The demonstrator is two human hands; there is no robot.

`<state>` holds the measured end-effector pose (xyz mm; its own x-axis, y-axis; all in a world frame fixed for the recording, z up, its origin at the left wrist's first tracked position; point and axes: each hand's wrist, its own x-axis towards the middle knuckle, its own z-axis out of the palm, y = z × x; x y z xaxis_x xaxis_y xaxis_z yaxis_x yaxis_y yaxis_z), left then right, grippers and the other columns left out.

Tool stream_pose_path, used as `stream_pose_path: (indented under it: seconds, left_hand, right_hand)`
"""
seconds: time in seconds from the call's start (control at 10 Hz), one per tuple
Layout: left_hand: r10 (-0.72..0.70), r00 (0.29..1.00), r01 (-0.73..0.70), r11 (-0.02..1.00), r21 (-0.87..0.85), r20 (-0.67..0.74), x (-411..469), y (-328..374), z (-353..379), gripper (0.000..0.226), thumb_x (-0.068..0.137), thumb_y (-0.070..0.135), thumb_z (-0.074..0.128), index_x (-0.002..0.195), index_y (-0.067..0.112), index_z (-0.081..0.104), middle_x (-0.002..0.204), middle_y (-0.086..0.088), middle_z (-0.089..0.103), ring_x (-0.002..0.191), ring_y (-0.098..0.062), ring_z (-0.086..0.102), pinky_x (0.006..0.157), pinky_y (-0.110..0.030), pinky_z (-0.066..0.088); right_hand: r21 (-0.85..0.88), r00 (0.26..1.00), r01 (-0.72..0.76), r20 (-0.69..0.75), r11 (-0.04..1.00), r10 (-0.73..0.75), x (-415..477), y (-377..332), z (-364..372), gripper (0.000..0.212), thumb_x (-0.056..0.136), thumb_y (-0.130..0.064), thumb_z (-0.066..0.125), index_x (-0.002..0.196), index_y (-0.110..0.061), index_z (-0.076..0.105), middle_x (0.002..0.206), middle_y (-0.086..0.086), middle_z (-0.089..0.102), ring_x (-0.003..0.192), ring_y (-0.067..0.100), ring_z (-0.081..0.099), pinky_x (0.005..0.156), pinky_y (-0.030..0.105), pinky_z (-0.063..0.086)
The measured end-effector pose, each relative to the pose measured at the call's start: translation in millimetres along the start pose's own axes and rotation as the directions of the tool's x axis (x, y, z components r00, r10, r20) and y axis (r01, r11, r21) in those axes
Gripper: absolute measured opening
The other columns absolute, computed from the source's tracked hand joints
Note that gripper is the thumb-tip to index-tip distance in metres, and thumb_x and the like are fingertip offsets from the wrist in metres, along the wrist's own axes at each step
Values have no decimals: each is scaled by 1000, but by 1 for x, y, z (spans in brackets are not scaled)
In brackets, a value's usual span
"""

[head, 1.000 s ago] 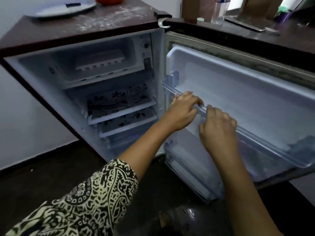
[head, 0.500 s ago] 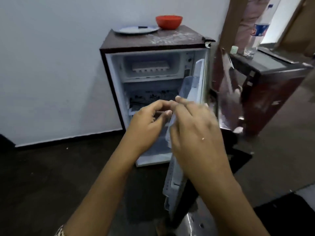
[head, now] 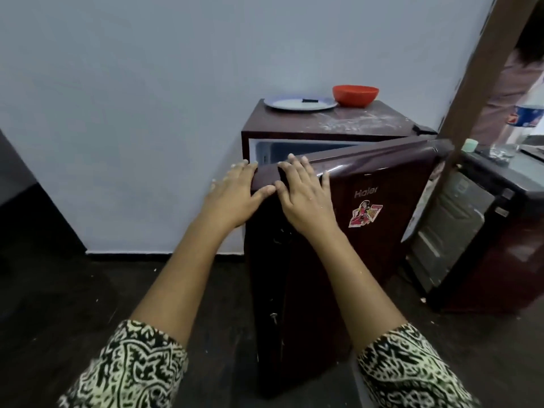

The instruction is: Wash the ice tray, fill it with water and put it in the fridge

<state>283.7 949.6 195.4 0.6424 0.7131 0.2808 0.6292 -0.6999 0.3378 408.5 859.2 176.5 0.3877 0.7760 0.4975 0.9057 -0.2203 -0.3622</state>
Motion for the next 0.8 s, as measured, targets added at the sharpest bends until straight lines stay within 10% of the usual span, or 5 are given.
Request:
stream_pose_path:
  seconds: [0.6, 0.8]
  left_hand:
    - [36, 997, -42, 994, -105, -62, 186, -98, 53, 69, 89, 66, 22, 152, 41, 15, 162, 16, 7, 150, -10, 1, 116, -56, -1]
    - [25, 986, -33, 998, 46, 165, 208, -93, 7, 57, 90, 67, 39, 138, 37, 48, 142, 12, 51, 133, -13, 45, 116, -50, 17]
  right_hand:
    - [-236, 988, 111, -80, 965, -134, 168, 46, 101, 52, 98, -46, 36, 143, -19, 38, 147, 7, 38, 135, 26, 30, 110, 48, 14]
    - [-203, 995, 94, 40, 975, -88, 211, 41, 70, 45, 97, -49, 31, 112, -17, 59, 117, 6, 57, 114, 29, 44, 99, 51, 22]
